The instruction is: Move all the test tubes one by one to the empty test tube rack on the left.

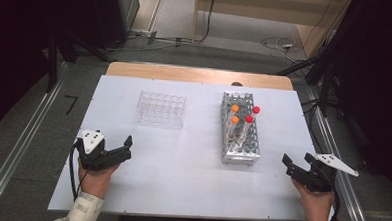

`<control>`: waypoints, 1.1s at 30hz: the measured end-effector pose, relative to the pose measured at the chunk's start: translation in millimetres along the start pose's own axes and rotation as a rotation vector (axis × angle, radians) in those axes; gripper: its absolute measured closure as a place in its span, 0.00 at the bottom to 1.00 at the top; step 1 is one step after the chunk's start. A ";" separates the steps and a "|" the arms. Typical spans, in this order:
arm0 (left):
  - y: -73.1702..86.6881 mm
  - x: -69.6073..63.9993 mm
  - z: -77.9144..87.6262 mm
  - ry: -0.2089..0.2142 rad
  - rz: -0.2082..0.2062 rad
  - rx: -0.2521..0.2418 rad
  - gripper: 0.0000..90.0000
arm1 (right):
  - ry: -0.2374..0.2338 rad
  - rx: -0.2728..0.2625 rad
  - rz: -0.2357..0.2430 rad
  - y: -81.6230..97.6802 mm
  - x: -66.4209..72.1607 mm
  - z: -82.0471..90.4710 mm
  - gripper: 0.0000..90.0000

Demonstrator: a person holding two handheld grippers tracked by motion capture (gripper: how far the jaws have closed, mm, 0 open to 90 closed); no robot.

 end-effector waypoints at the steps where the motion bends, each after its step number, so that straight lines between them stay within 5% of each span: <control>1: 0.3 -0.6 -0.1 0.000 -0.009 0.001 0.01 | -0.011 -0.001 -0.004 -0.2 0.8 0.9 0.19; 25: 3.3 4.6 -1.7 -0.020 0.004 0.024 0.02 | -0.127 0.003 0.014 -1.0 30.9 0.0 0.24; 33: 3.6 4.3 -1.8 -0.022 -0.001 0.027 0.02 | -0.183 -0.007 0.013 -3.1 52.4 -4.7 0.28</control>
Point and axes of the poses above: each handheld gripper's, and its own axes: z roughly backward along the jaws, y roughly out of its underside, x roughly to its left, the point moved 4 cm from there along -z, roughly forward along the jaws, and after that the axes turned 15 degrees about -x, right-handed, at the moved point
